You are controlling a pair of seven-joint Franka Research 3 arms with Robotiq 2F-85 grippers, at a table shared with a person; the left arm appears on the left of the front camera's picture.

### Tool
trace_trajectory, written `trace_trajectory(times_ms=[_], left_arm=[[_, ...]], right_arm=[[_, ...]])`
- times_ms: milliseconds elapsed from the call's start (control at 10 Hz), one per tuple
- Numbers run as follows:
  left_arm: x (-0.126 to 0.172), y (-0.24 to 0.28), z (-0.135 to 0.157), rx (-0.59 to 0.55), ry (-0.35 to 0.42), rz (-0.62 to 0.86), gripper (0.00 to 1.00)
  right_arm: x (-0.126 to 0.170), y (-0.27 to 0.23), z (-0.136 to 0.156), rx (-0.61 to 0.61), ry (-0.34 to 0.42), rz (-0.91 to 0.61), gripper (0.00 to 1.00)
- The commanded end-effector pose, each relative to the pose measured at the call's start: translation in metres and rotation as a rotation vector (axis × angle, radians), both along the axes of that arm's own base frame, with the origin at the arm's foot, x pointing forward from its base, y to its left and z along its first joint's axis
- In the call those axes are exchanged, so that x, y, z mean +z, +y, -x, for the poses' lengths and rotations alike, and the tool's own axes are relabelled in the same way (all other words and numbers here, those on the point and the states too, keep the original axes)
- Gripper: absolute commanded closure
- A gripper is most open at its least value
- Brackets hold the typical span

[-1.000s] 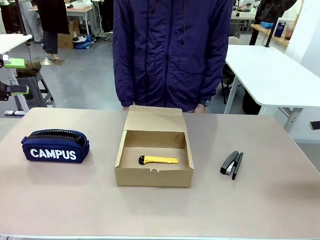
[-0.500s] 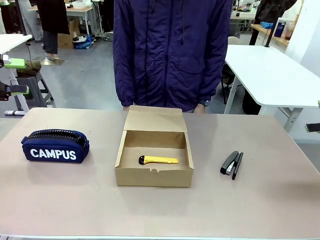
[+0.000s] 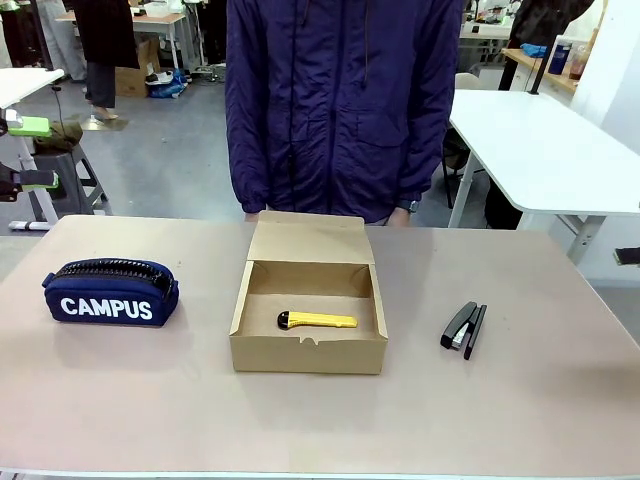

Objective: Pack the item into the box.
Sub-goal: Close the Mailer Box.

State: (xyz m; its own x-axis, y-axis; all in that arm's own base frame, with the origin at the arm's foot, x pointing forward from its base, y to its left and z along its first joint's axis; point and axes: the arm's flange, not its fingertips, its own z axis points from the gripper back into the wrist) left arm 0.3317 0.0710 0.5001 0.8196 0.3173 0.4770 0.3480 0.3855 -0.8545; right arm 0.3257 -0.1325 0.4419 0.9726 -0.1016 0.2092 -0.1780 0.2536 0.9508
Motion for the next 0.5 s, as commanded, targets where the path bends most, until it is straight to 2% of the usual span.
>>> trace_trajectory(times_ms=[0, 400], left_arm=[[-0.0003, -0.0024, 0.0002, -0.001, -0.029, 0.016, 0.00], [-0.0003, -0.0024, 0.0002, -0.001, -0.029, 0.016, 0.00]], right_arm=[[0.0032, 0.0004, -0.0006, -0.003, 0.001, -0.019, 0.00], [0.0032, 0.0004, -0.0006, -0.003, 0.001, -0.019, 0.00]])
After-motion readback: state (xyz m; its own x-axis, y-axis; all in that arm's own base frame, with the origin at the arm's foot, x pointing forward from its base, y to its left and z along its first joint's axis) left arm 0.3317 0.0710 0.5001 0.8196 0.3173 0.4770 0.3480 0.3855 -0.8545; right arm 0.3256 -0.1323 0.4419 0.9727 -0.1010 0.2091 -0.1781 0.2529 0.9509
